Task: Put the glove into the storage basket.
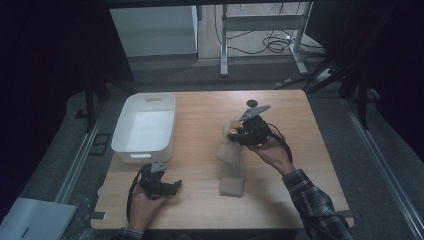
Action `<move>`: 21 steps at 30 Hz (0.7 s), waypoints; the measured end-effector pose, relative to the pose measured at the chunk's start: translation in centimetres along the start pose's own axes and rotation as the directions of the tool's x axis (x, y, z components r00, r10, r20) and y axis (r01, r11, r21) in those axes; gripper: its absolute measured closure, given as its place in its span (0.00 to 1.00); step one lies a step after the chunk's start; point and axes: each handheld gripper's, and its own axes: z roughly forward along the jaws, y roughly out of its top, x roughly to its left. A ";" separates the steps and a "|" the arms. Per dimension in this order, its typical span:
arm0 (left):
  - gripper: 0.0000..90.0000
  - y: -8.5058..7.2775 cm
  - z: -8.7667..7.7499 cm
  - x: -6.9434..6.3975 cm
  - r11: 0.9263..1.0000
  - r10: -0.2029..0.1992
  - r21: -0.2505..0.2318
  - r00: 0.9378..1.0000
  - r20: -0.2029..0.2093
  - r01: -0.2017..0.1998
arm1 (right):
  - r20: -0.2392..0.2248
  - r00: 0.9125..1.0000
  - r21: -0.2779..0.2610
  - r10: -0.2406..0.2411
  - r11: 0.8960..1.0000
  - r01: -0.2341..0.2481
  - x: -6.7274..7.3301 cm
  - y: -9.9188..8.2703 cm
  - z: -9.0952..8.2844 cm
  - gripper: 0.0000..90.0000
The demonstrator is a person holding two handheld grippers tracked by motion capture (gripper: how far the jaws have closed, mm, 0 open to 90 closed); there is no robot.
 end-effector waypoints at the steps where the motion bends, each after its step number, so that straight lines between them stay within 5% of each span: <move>1: 0.03 0.0 0.0 0.0 1.000 0.000 0.000 1.000 0.000 0.000 | -0.010 1.000 0.002 -0.001 1.000 0.001 0.4 -0.3 -0.3 0.72; 7: 0.03 0.0 0.0 0.0 1.000 -0.005 -0.004 1.000 -0.001 0.005 | -0.064 0.998 0.024 -0.019 0.999 0.021 2.5 -2.0 -1.1 0.72; 14: 0.03 0.0 0.0 0.0 1.000 -0.001 -0.001 1.000 0.000 0.001 | -0.136 0.991 0.068 -0.013 0.997 0.022 3.8 -4.6 1.0 0.71; 21: 0.03 0.0 0.0 0.0 1.000 0.000 0.000 1.000 0.000 0.000 | -0.100 0.993 0.119 -0.056 0.991 0.068 4.6 -6.2 3.2 0.62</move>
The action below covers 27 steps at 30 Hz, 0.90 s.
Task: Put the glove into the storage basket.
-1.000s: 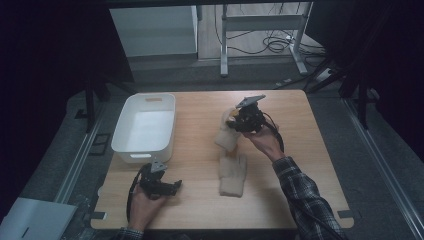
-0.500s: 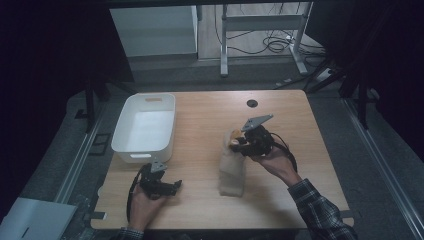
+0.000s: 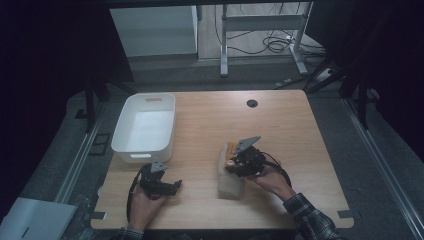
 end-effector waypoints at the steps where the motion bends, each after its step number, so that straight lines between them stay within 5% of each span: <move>1: 0.03 0.0 0.0 0.0 1.000 0.001 0.000 1.000 -0.001 -0.001 | 0.001 1.000 -0.002 0.003 1.000 -0.003 0.0 -0.2 0.2 0.59; 6: 0.03 0.0 0.0 0.0 1.000 0.000 0.001 1.000 0.000 0.000 | 0.006 0.999 -0.036 0.035 0.999 -0.035 -0.2 -0.4 -0.7 0.47; 12: 0.03 0.0 0.0 0.0 1.000 0.000 0.000 1.000 0.000 0.000 | 0.056 0.996 -0.068 0.064 0.996 -0.060 -1.0 -0.6 -2.8 0.48; 18: 0.03 0.0 0.0 0.0 1.000 0.000 0.000 1.000 0.000 0.000 | 0.109 0.988 -0.071 0.107 0.992 -0.100 -1.9 -2.4 -3.7 0.70; 23: 0.03 0.0 0.0 0.0 1.000 -0.004 0.000 1.000 0.000 0.004 | 0.087 0.986 -0.071 0.142 0.988 -0.136 -1.7 -4.5 -3.7 0.91; 27: 0.03 0.0 0.0 0.0 1.000 -0.005 -0.001 1.000 -0.001 0.005 | 0.057 0.987 -0.076 0.152 0.986 -0.148 -1.0 -6.1 -3.4 0.98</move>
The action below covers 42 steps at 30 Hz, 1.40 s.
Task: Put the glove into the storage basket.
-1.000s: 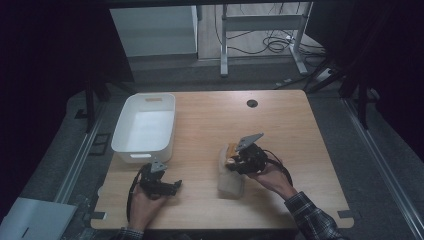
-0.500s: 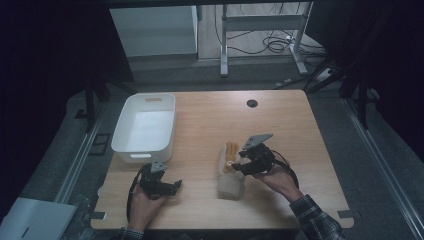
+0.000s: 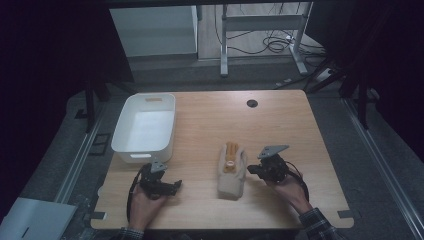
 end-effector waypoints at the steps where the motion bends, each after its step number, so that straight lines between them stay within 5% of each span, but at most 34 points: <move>1: 0.03 0.0 0.0 0.0 1.000 0.000 0.000 1.000 0.000 0.000 | -0.007 1.000 0.000 0.002 1.000 -0.002 0.2 -0.4 0.1 0.98; 14: 0.03 0.0 0.0 0.0 1.000 -0.007 -0.005 1.000 0.000 0.007 | -0.057 0.998 -0.005 -0.006 1.000 0.005 2.5 -2.9 1.5 0.98; 42: 0.03 0.0 0.0 0.0 1.000 -0.007 -0.005 1.000 0.000 0.007 | -0.057 0.998 -0.020 -0.035 0.999 0.034 3.8 0.1 5.4 0.95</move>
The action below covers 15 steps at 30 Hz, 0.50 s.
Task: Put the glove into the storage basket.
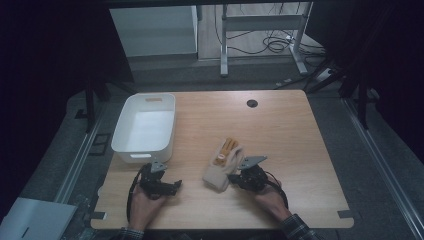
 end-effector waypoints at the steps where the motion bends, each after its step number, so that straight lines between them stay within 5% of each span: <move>1: 0.03 0.0 0.0 0.0 1.000 0.000 0.000 1.000 0.000 0.000 | 0.003 1.000 0.000 -0.001 1.000 0.001 0.0 0.2 0.2 0.95; 15: 0.03 0.0 0.0 0.0 1.000 0.001 0.001 1.000 0.000 -0.001 | 0.031 0.999 -0.007 -0.017 1.000 0.017 0.4 1.8 2.1 0.94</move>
